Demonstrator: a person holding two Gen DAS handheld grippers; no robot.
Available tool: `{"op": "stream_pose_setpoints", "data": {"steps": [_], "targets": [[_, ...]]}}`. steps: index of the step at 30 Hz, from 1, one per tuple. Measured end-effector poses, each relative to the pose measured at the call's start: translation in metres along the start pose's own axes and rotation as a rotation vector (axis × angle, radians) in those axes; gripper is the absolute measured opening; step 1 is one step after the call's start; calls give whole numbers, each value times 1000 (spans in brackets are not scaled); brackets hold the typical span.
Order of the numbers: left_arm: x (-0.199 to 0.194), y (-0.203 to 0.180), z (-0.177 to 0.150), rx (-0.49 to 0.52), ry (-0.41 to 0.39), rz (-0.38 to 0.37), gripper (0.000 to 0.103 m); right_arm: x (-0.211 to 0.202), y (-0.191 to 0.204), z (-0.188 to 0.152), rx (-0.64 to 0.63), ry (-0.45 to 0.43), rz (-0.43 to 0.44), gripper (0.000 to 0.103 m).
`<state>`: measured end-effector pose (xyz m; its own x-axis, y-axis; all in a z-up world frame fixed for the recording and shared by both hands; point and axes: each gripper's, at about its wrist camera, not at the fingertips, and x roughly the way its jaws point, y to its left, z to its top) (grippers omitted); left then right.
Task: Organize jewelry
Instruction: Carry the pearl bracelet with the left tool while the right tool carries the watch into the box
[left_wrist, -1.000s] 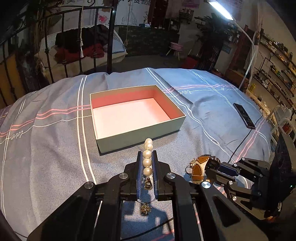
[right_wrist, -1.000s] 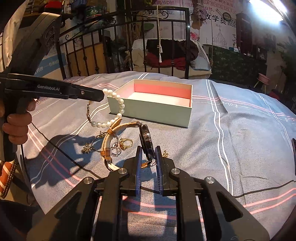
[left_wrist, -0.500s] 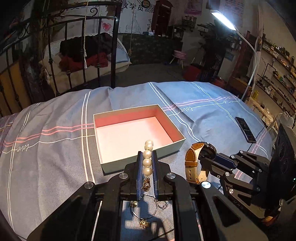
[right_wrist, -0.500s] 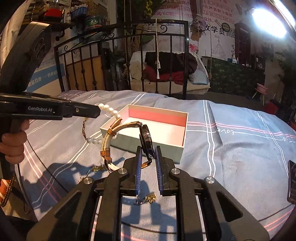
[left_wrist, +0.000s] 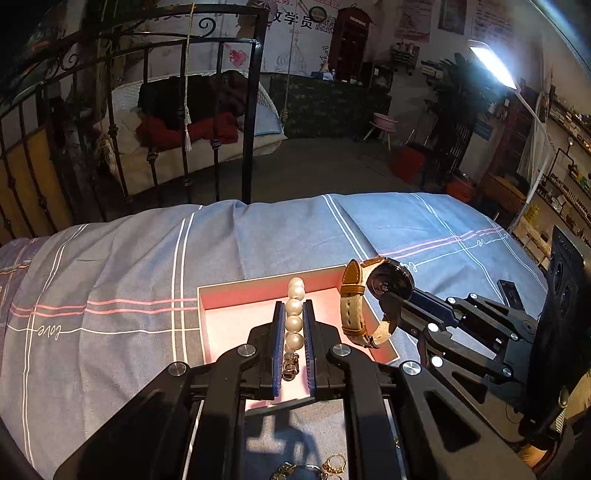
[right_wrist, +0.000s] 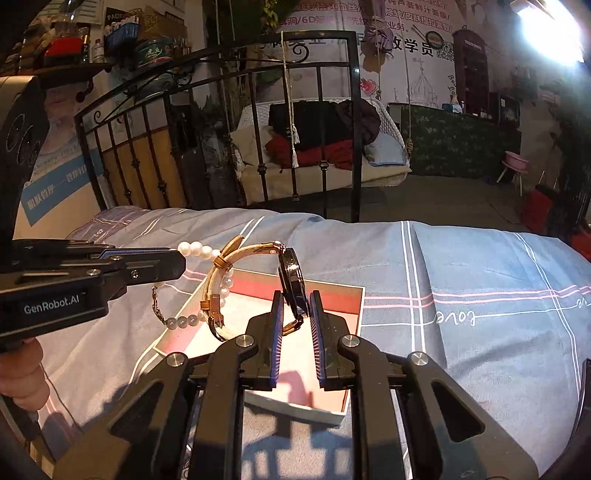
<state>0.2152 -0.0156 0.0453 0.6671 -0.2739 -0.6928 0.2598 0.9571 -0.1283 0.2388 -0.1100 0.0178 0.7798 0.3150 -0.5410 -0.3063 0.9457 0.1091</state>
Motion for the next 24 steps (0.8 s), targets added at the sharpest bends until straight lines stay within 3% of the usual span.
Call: {"op": "stream_pose_setpoints", "data": {"steps": [15, 24], "targets": [[63, 8, -4, -16, 135, 31, 9, 78, -12, -18, 3, 184, -11, 15], [92, 16, -16, -26, 218, 79, 9, 107, -1, -32, -62, 319, -13, 15]]}}
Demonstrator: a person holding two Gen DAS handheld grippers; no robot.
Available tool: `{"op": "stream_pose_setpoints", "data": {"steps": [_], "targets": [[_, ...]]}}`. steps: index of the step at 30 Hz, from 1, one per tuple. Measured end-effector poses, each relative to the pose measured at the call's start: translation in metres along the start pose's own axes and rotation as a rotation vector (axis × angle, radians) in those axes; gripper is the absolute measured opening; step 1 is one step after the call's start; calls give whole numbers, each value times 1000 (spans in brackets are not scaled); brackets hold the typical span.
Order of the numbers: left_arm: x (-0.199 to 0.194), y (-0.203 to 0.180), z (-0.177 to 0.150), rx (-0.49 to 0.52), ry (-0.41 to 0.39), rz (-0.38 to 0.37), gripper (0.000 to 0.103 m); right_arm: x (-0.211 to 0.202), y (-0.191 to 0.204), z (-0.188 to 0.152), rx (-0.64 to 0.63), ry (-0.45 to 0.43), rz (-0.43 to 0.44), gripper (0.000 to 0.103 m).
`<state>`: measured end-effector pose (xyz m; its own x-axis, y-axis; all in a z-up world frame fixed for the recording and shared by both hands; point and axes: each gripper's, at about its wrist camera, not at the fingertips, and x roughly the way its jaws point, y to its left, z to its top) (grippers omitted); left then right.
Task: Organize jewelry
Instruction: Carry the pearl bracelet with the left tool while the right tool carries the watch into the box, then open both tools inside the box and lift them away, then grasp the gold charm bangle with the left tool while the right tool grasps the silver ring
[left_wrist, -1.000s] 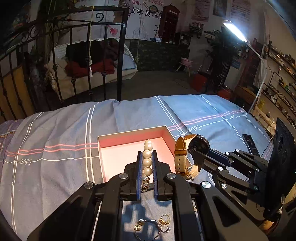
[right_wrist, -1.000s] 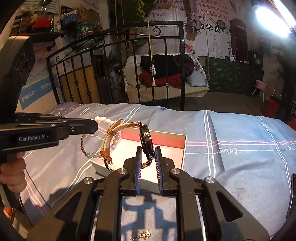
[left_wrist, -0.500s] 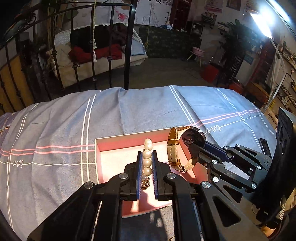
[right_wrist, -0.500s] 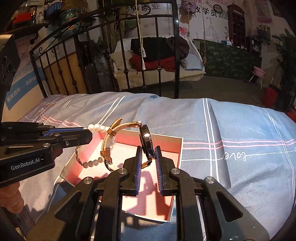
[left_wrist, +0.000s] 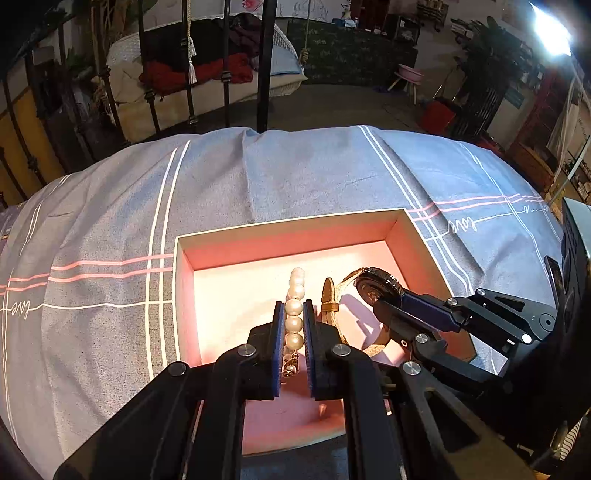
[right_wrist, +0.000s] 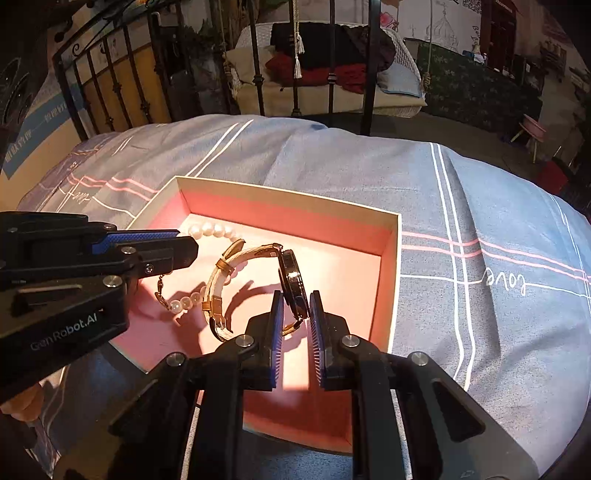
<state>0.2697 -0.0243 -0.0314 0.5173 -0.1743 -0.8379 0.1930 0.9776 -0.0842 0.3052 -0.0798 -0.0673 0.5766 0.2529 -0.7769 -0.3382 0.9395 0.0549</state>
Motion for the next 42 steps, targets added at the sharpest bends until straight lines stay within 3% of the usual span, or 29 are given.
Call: {"op": "stream_pose_setpoints", "data": {"steps": [3, 16, 17, 18, 19, 20, 23, 29, 32, 36, 42], "targets": [[7, 5, 0, -9, 20, 26, 9, 10, 3, -1, -25, 44, -18, 15], [11, 11, -6, -18, 32, 89, 13, 2, 9, -5, -66, 30, -31, 18], [7, 10, -6, -18, 23, 88, 24, -1, 10, -5, -70, 20, -36, 21], [3, 10, -6, -19, 12, 90, 42, -6, 10, -6, -72, 8, -46, 34], [-3, 10, -6, -24, -6, 93, 50, -12, 11, -7, -72, -10, -61, 51], [-11, 10, -7, -26, -33, 86, 57, -21, 11, -7, -73, -38, -74, 58], [-39, 8, -14, -21, -92, 79, 61, -50, 10, -14, -59, -107, -88, 62], [-92, 5, -68, -13, -188, 57, 75, -113, 1, -62, 29, -222, -72, 67], [-95, 3, -105, -27, -161, 25, 76, -122, -1, -95, 70, -204, -48, 68], [-86, -4, -150, -1, -100, 42, 76, -122, 6, -137, 101, -158, 9, 68], [-76, -15, -176, 29, -50, 20, 76, -116, 22, -165, 77, -114, 32, 68]]}}
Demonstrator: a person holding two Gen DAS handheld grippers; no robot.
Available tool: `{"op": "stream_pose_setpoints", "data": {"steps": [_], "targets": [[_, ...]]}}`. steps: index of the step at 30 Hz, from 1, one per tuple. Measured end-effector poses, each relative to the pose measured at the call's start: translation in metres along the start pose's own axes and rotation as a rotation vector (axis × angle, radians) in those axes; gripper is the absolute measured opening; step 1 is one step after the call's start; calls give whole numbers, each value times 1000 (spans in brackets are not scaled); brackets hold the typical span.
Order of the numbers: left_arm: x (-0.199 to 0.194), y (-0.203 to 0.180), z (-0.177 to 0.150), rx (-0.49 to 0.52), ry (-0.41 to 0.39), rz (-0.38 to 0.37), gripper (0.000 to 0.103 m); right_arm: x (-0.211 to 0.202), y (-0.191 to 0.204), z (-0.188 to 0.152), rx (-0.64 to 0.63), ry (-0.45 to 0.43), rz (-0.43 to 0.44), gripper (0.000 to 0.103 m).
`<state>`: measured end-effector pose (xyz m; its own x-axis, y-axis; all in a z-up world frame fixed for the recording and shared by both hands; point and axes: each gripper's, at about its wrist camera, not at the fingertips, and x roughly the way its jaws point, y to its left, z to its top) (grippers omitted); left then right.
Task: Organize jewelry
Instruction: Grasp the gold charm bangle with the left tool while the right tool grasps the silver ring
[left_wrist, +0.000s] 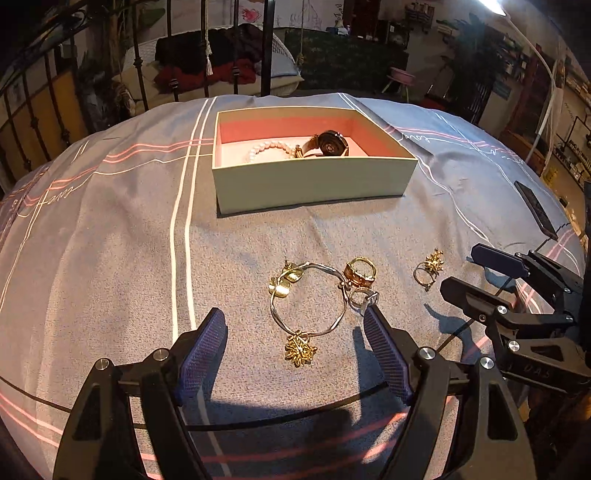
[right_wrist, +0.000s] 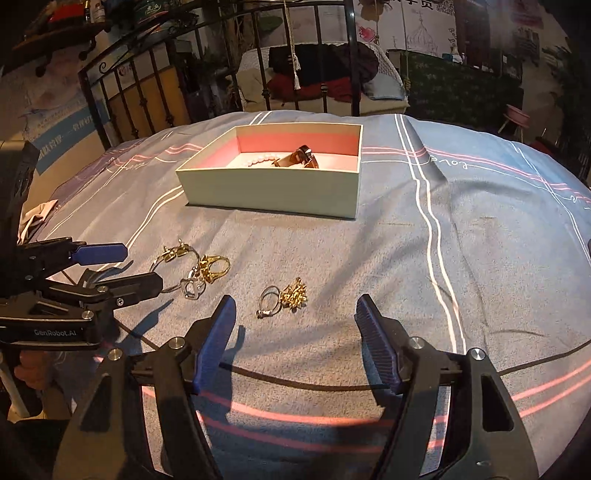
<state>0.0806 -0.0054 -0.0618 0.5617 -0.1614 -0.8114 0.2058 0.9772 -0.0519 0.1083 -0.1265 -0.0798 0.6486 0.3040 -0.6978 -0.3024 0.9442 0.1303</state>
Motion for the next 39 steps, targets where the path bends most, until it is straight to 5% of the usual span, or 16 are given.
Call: {"op": "stream_pose_setpoints", "data": {"steps": [10, 15, 19, 25, 39], "targets": [[28, -10, 8, 48, 33, 51, 74, 6, -3, -7, 16, 14, 1, 68], [25, -7, 8, 46, 7, 38, 51, 7, -3, -7, 15, 14, 3, 68], [23, -5, 8, 39, 2, 28, 49, 5, -3, -6, 22, 3, 27, 68], [22, -4, 8, 26, -6, 15, 49, 11, 16, -7, -57, 45, 92, 37], [14, 7, 11, -31, -26, -13, 49, 38, 24, 8, -140, 72, 40, 28]]}}
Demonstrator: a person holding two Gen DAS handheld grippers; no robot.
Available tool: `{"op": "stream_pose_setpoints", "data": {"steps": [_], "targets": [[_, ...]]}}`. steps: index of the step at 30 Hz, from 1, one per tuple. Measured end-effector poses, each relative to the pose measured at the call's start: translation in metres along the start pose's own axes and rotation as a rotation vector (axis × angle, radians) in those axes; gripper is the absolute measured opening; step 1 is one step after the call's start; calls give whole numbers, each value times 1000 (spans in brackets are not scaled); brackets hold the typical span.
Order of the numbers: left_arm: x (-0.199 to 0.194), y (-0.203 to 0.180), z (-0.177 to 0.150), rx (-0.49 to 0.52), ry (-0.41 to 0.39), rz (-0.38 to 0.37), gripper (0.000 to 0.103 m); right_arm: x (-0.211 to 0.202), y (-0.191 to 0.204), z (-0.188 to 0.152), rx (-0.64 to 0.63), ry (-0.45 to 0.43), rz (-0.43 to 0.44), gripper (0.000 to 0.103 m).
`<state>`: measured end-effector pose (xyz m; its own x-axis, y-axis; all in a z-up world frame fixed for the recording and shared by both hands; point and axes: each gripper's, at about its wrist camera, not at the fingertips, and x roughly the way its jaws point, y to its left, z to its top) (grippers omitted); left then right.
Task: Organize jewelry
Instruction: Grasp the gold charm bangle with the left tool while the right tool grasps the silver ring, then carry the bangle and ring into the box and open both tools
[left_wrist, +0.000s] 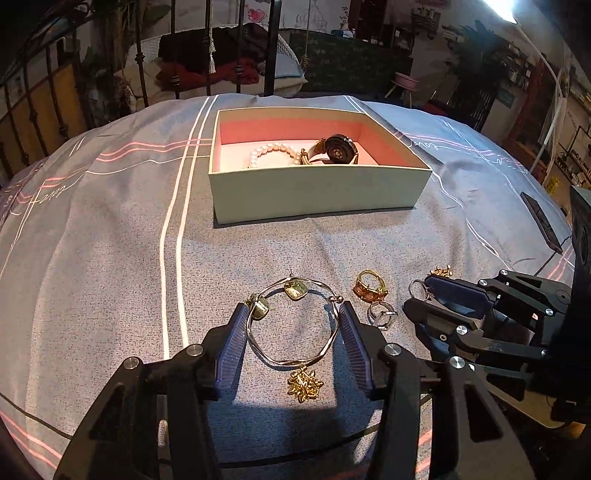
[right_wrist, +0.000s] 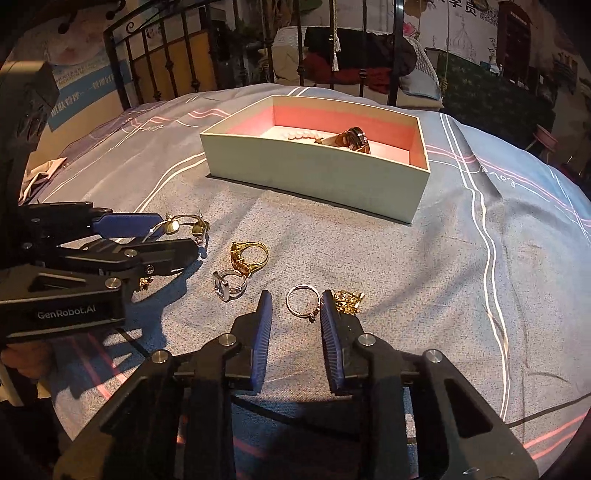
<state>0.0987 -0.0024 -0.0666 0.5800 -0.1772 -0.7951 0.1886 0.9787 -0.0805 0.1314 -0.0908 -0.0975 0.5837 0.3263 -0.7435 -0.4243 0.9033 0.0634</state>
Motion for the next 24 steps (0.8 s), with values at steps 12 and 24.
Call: {"op": "stream_pose_setpoints", "data": {"steps": [12, 24], "targets": [[-8, -1, 1, -12, -21, -11, 49, 2, 4, 3, -40, 0, -16, 20], [-21, 3, 9, -21, -61, -5, 49, -23, -8, 12, 38, -89, 17, 20]]}}
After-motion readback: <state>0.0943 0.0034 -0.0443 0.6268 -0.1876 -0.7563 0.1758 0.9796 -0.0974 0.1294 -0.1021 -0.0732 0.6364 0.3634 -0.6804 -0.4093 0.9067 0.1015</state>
